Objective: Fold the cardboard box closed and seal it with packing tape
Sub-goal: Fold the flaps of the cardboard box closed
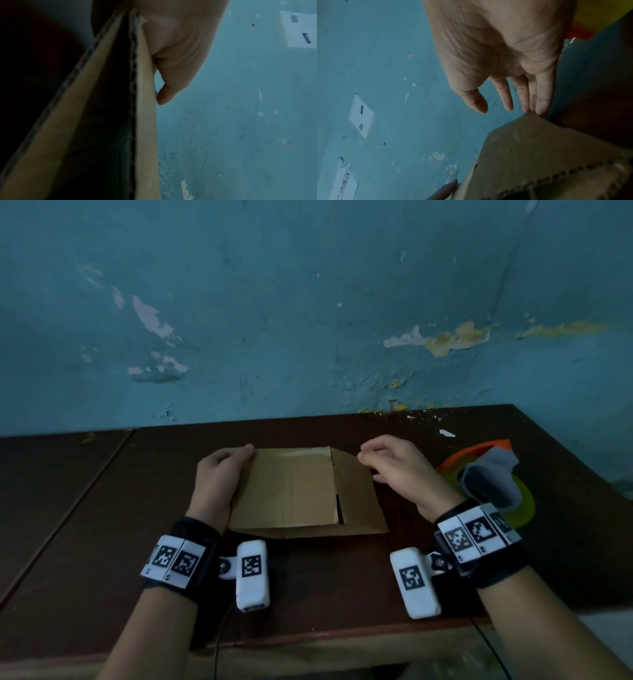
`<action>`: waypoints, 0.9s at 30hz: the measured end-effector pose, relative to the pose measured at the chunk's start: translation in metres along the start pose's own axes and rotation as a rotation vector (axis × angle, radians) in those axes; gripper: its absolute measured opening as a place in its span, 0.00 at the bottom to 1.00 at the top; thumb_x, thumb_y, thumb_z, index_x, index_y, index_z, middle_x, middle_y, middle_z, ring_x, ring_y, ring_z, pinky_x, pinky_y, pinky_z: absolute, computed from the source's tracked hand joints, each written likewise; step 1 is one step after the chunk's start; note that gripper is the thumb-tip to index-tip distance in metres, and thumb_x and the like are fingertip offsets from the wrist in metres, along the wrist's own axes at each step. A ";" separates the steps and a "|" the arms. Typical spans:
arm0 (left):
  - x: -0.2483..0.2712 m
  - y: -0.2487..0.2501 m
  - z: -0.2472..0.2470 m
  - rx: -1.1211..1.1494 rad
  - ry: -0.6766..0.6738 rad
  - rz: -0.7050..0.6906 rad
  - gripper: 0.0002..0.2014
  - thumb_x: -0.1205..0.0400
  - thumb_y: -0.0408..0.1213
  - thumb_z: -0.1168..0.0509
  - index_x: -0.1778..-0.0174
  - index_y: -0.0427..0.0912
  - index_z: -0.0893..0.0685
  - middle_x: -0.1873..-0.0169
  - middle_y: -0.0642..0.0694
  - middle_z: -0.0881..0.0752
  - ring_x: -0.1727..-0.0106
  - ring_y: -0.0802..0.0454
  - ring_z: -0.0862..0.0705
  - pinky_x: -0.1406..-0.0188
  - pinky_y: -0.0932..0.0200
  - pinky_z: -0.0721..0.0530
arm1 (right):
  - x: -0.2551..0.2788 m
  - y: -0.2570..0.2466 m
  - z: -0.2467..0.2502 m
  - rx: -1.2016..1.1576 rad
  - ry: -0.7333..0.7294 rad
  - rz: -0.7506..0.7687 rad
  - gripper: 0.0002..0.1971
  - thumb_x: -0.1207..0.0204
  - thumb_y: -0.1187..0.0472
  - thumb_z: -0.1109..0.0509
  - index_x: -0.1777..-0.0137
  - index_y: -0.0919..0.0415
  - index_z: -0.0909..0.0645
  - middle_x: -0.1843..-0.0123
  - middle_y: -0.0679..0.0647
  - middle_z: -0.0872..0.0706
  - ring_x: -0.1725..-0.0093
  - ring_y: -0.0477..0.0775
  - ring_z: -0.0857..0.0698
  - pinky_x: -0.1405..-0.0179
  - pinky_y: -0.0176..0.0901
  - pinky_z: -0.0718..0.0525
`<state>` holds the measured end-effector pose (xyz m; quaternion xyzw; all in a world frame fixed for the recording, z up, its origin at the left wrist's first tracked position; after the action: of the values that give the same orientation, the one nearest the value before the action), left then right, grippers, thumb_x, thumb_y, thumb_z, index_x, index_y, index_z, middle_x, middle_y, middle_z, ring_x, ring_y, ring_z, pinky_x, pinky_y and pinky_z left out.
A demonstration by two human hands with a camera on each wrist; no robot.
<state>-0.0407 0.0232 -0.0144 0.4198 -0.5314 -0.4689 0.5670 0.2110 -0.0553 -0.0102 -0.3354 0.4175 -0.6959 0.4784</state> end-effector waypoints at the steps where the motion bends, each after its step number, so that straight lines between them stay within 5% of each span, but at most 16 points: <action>1: -0.001 0.000 -0.002 0.005 -0.012 0.024 0.11 0.15 0.48 0.30 0.45 0.45 0.13 0.48 0.44 0.14 0.47 0.47 0.16 0.56 0.52 0.20 | -0.001 0.000 -0.001 -0.025 0.005 0.006 0.15 0.19 0.51 0.28 0.34 0.52 0.16 0.41 0.48 0.11 0.38 0.48 0.14 0.31 0.58 0.15; 5: -0.001 -0.003 -0.007 0.019 -0.052 0.123 0.24 0.19 0.54 0.28 0.32 0.44 0.19 0.40 0.43 0.14 0.41 0.42 0.15 0.39 0.42 0.16 | -0.003 0.002 -0.008 -0.134 0.047 0.037 0.22 0.22 0.46 0.27 0.29 0.49 0.19 0.33 0.50 0.15 0.33 0.49 0.16 0.27 0.55 0.19; 11: 0.013 0.007 -0.017 0.116 -0.160 0.084 0.14 0.16 0.55 0.32 0.45 0.48 0.17 0.47 0.42 0.12 0.47 0.43 0.12 0.56 0.50 0.18 | -0.003 0.000 -0.024 -0.279 0.056 0.025 0.36 0.31 0.36 0.28 0.24 0.53 0.22 0.32 0.51 0.14 0.31 0.51 0.16 0.25 0.59 0.21; 15: 0.018 0.015 -0.019 0.180 -0.171 -0.131 0.20 0.16 0.55 0.32 0.35 0.46 0.17 0.42 0.44 0.10 0.46 0.47 0.09 0.55 0.53 0.14 | 0.000 -0.004 -0.025 -0.385 0.069 0.137 0.36 0.27 0.37 0.29 0.22 0.55 0.24 0.31 0.49 0.13 0.32 0.46 0.15 0.25 0.52 0.21; 19: 0.020 0.018 -0.024 0.023 -0.100 -0.472 0.14 0.15 0.52 0.31 0.41 0.48 0.17 0.45 0.49 0.14 0.49 0.61 0.13 0.54 0.63 0.17 | 0.008 -0.009 -0.021 -0.469 0.093 0.257 0.31 0.22 0.45 0.33 0.20 0.55 0.27 0.27 0.49 0.16 0.29 0.43 0.17 0.27 0.47 0.21; 23: 0.015 0.011 -0.021 -0.052 -0.069 -0.686 0.20 0.18 0.56 0.33 0.37 0.47 0.17 0.36 0.43 0.17 0.35 0.47 0.17 0.38 0.51 0.17 | 0.013 -0.009 -0.017 -0.472 0.091 0.332 0.28 0.19 0.42 0.38 0.22 0.51 0.24 0.27 0.48 0.15 0.27 0.48 0.17 0.24 0.62 0.22; 27: 0.014 0.008 -0.020 0.029 -0.032 -0.810 0.25 0.15 0.53 0.41 0.38 0.33 0.18 0.38 0.30 0.18 0.33 0.38 0.20 0.32 0.51 0.23 | 0.014 -0.010 -0.018 -0.504 0.096 0.415 0.26 0.16 0.48 0.43 0.24 0.62 0.23 0.33 0.49 0.12 0.32 0.49 0.15 0.35 0.51 0.17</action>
<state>-0.0202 0.0105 -0.0053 0.5956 -0.3384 -0.6534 0.3222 0.1872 -0.0615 -0.0078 -0.3180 0.6581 -0.4734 0.4917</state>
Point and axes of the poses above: each hand's wrist, its own x-axis away from the middle knuckle, its own z-axis out of the back of the hand, y = z × x, the point moved 1 cm from there along -x, towards the middle knuckle
